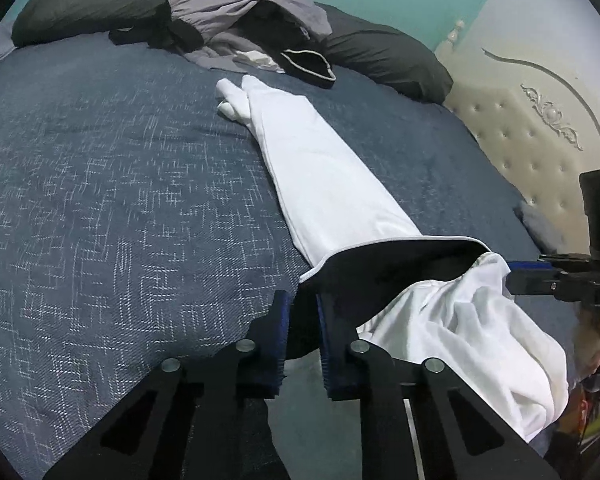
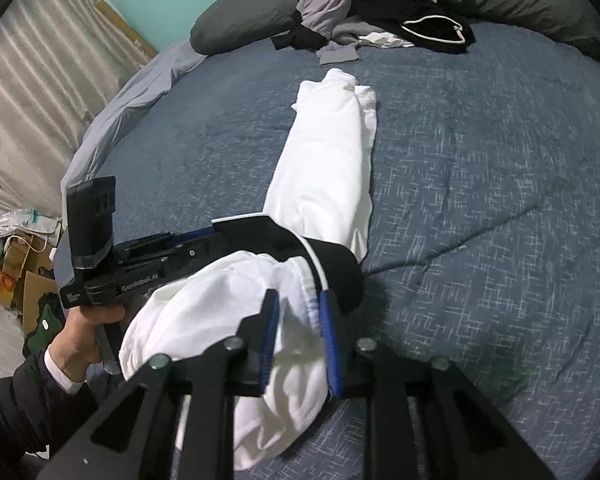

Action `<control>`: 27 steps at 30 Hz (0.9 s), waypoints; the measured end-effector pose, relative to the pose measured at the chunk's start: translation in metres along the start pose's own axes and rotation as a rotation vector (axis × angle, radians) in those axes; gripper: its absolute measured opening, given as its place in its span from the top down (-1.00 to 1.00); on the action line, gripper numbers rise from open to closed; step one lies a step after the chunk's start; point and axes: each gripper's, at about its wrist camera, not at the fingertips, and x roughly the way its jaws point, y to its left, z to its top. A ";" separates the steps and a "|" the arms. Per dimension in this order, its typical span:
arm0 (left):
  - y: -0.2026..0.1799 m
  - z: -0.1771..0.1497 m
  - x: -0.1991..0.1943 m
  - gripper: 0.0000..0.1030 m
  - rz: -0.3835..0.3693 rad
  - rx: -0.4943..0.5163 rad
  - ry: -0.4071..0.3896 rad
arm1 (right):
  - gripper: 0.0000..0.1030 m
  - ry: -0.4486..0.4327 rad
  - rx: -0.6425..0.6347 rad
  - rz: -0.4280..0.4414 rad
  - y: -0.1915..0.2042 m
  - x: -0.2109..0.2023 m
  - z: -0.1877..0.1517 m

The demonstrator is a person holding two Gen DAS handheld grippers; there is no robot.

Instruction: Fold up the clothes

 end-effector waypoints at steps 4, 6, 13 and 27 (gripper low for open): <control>-0.003 0.000 -0.005 0.76 -0.004 0.013 -0.004 | 0.80 -0.002 -0.019 -0.009 0.003 -0.003 0.001; -0.003 0.001 -0.009 0.87 -0.001 0.016 -0.011 | 0.83 -0.001 -0.033 -0.012 0.006 -0.003 0.001; 0.004 0.005 -0.041 0.92 0.001 0.001 -0.077 | 0.85 -0.032 -0.062 -0.010 0.013 -0.014 0.003; 0.019 0.001 -0.040 0.92 0.010 -0.038 -0.062 | 0.82 0.040 -0.139 0.005 0.036 0.002 -0.003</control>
